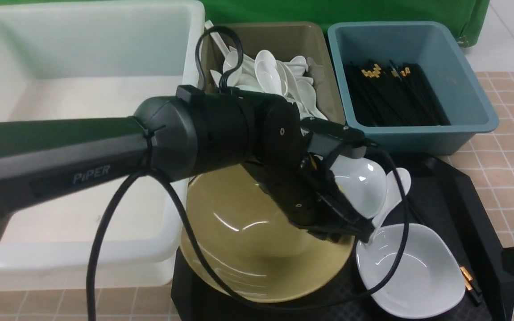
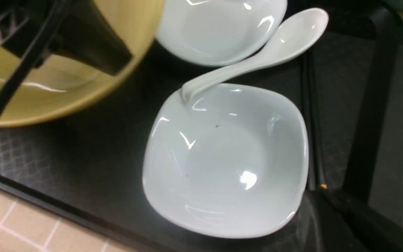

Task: On brown table put chopsticks spoon bowls plates into blue grey white boxes.
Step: 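Grasp the large bowl on the tray by its rim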

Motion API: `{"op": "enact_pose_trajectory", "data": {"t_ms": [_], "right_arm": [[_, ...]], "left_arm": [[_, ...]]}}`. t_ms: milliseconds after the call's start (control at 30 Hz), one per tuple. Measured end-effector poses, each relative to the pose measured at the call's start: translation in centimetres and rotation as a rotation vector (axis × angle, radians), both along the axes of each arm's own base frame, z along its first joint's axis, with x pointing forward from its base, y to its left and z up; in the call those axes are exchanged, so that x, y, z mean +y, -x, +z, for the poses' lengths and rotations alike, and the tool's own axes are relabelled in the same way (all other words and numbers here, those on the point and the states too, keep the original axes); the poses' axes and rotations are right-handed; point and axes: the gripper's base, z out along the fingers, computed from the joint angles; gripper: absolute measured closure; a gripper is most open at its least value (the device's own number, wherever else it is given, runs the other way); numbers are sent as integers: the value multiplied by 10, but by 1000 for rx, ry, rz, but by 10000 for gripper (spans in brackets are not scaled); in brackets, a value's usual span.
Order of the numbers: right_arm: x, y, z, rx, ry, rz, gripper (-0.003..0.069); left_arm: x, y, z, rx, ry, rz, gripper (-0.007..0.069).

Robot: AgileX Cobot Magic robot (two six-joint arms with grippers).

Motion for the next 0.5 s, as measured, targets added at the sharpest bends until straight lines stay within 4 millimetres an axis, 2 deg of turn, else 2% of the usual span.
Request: {"op": "enact_pose_trajectory", "data": {"t_ms": [200, 267, 400, 500], "right_arm": [[9, 3, 0, -23, 43, 120, 613], [11, 4, 0, -43, 75, 173, 612], [11, 4, -3, -56, 100, 196, 612], [10, 5, -13, -59, 116, 191, 612]], "left_arm": [[-14, 3, 10, 12, 186, -35, 623], [-18, 6, 13, -4, 232, -110, 623], [-16, 10, 23, -39, 245, -191, 623], [-7, 16, 44, -134, 227, -273, 621]]}}
